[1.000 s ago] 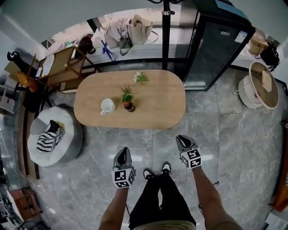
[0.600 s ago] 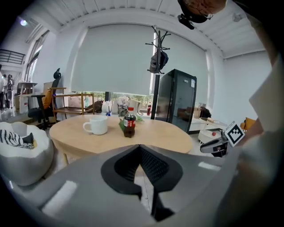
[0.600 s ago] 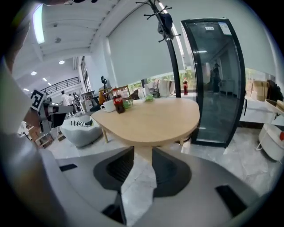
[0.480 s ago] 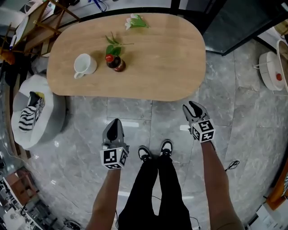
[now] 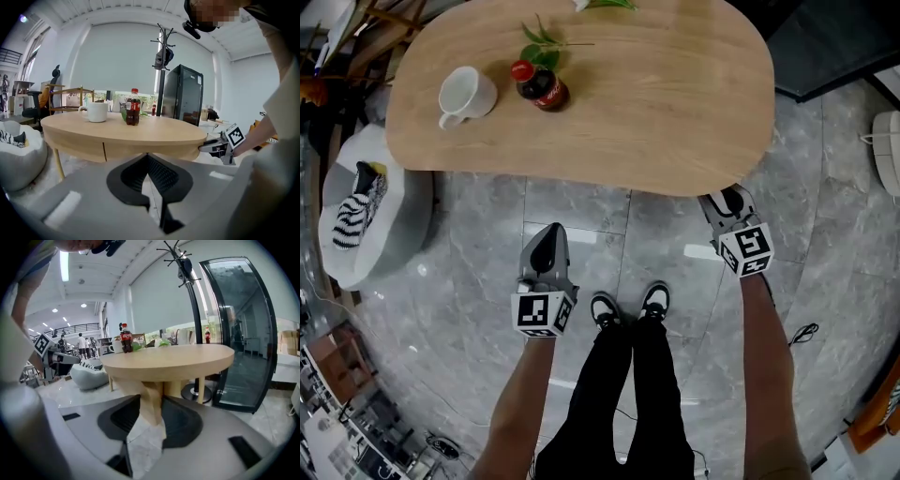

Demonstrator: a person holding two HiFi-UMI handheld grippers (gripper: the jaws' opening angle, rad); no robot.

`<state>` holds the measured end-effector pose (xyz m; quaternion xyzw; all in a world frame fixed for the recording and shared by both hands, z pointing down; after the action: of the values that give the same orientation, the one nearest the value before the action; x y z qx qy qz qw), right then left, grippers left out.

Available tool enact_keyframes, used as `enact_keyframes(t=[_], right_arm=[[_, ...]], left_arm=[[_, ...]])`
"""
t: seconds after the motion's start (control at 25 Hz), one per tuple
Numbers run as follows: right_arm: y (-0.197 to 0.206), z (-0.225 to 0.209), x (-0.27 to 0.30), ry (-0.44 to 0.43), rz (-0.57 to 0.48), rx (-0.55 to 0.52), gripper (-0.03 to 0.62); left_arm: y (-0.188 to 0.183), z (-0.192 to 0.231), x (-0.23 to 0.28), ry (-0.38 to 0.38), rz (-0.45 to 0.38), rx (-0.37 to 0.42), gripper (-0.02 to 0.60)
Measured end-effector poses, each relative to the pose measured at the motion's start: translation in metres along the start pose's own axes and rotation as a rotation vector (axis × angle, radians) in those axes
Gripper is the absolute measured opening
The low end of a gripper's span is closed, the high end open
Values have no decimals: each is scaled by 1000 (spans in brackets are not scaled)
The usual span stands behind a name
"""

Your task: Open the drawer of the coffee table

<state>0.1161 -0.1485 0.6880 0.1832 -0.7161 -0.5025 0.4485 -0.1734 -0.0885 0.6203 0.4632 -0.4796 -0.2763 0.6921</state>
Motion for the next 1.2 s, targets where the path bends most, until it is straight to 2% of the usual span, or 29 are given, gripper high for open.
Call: enact_keyframes(t=[0.16, 0.48, 0.64, 0.84, 1.2], right_arm=[[1, 3, 4, -55, 0, -11, 120], [-1, 4, 0, -108, 30, 10, 120], [-2, 3, -1, -113, 28, 8, 118], [-1, 3, -1, -134, 45, -24, 117], [-1, 5, -1, -163, 88, -81, 109]], left_arm=[[3, 4, -3, -20, 6, -5, -6], [14, -9, -1, 4, 29, -32, -6], [17, -12, -2, 17, 43, -5, -6], [21, -10, -3, 11, 46, -32, -6], [32, -17, -8, 27, 66, -24, -6]])
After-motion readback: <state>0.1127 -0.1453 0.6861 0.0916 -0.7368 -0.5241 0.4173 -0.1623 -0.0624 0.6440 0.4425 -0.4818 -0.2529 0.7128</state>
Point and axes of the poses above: the fingertips, and each gripper's own axes: x forward along the fingers, z to its left, y out of its underside, the point moved 1 cm from there along -x, backward along the fingers, and after that the axes turned 2 degrees about y, right-handed, at the moved point
